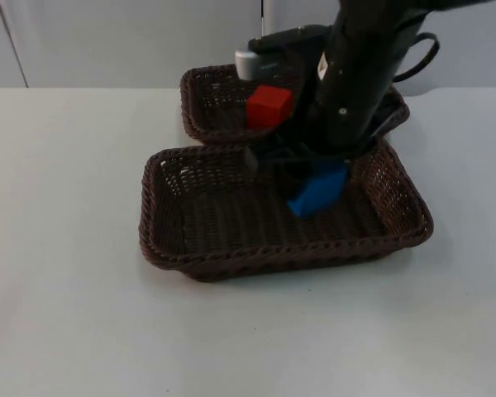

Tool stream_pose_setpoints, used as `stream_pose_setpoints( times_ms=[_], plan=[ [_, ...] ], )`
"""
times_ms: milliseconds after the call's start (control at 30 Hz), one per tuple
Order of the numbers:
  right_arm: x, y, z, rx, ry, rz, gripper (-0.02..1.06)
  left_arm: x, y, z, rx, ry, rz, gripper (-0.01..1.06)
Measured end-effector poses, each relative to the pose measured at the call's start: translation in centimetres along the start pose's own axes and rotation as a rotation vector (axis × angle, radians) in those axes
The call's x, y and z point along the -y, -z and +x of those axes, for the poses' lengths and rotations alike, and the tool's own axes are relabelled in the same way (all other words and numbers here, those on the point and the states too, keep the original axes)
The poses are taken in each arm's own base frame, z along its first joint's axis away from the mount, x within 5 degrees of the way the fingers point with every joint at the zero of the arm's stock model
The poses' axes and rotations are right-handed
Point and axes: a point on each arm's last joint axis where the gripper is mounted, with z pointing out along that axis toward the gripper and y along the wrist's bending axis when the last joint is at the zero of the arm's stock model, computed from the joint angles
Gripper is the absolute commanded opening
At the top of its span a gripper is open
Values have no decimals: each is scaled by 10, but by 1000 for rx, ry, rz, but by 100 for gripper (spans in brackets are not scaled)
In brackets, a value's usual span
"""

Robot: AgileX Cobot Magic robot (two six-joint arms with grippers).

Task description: Pick up one cube with the left hand and place it into the upper basket. Pick up one cube with the right hand and place it into the lower basket.

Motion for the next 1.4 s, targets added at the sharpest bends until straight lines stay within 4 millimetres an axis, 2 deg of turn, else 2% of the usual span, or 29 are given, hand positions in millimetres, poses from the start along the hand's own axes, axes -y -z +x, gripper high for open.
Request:
stream_pose_setpoints(
  times_ms=[267,400,500,533,700,733,867,900,967,1033,1167,1300,1333,1400],
  plan=[
    [-3,-35,-4,51,5,-9,0,0,0,0,0,3,2,90],
    [-3,-42,-5,71,6,-13,1,0,0,0,0,3,2,90],
    [-4,-46,-5,74,6,-13,12,0,0,0,0,3,2,90],
    [-4,-48,-4,73,6,-14,12,0,0,0,0,3,2,90],
    [-4,-56,-2,63,7,-13,47,0,0,0,0,3,2,90],
    [-4,-59,-1,55,8,-13,47,0,0,0,0,3,2,90],
    [-4,-63,1,50,3,-13,78,0,0,0,0,3,2,90],
    [-4,-63,1,49,1,-13,78,0,0,0,0,3,2,90],
    [-4,-64,1,46,-1,-13,86,0,0,0,0,3,2,90],
    [-4,-64,1,46,-2,-13,89,0,0,0,0,3,2,90],
    [-4,-57,-1,60,-3,-14,89,0,0,0,0,3,2,90],
    [-3,-21,-14,132,-9,-18,89,0,0,0,0,3,2,90],
    [-3,-21,-14,132,-9,-18,89,0,0,0,0,3,2,90],
    [-2,3,-19,166,-13,-19,89,0,0,0,0,3,2,90]
  ],
)
